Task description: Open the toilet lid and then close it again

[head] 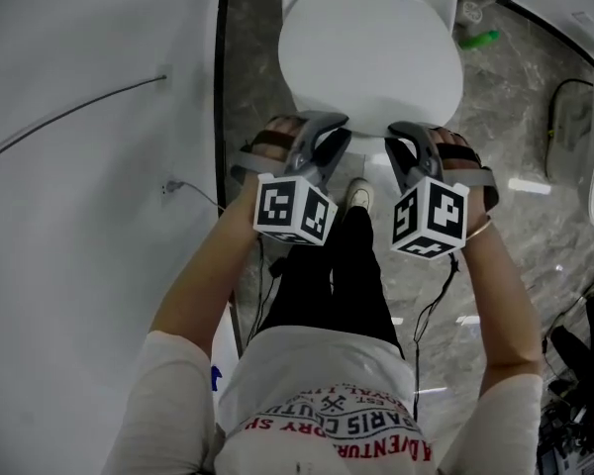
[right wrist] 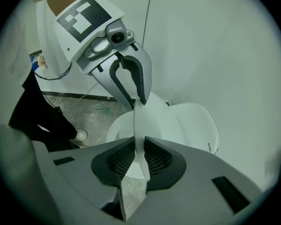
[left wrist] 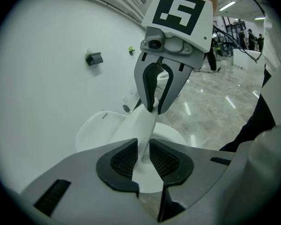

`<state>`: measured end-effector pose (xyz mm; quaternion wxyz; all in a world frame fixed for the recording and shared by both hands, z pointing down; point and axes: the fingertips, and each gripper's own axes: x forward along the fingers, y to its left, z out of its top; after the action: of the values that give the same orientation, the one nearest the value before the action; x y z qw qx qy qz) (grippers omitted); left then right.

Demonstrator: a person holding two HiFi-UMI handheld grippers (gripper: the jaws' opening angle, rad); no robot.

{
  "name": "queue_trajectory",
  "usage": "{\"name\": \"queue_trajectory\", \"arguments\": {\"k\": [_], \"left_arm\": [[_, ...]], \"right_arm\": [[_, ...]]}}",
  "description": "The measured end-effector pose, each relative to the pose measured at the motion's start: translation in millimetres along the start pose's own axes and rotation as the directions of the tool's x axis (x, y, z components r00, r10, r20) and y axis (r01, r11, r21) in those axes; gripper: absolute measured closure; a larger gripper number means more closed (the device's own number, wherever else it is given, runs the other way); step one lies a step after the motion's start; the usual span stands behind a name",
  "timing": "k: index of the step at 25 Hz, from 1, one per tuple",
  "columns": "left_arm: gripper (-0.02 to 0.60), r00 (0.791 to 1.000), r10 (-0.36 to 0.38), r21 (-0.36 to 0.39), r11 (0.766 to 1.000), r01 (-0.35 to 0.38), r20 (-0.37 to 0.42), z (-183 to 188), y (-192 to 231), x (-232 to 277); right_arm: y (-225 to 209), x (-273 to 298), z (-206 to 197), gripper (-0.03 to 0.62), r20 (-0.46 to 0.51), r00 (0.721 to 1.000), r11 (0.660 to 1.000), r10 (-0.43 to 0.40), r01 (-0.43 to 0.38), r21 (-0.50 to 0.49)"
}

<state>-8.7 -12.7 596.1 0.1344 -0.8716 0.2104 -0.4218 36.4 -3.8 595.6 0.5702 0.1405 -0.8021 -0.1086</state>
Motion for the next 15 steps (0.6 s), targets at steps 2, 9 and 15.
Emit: {"name": "queue_trajectory", "arguments": {"k": [2, 9, 15], "left_arm": [[0.5, 1.0, -0.014, 0.003, 1.0, 0.014, 0.005, -9.2, -12.3, 4.1], [0.497, 0.998, -0.047, 0.071, 0.996, 0.05, -0.036, -36.1, -51.4, 20.9], [0.491, 0.996, -0.066, 0.069, 0.995, 0.07, -0.062, -58.9, -85.1, 42.1]], "right_arm": [[12.5, 9.9, -2.7, 0.554, -0.015, 1.0, 1.0, 0.005, -0.005, -0.006], [51.3, 42.7, -15.6, 0.551, -0.037, 0.999, 0.999, 0.017, -0.019, -0.032], [81.6, 70.3, -29.8, 0.543, -0.019, 0.996, 0.995, 0.087, -0.086, 0.048]]}}
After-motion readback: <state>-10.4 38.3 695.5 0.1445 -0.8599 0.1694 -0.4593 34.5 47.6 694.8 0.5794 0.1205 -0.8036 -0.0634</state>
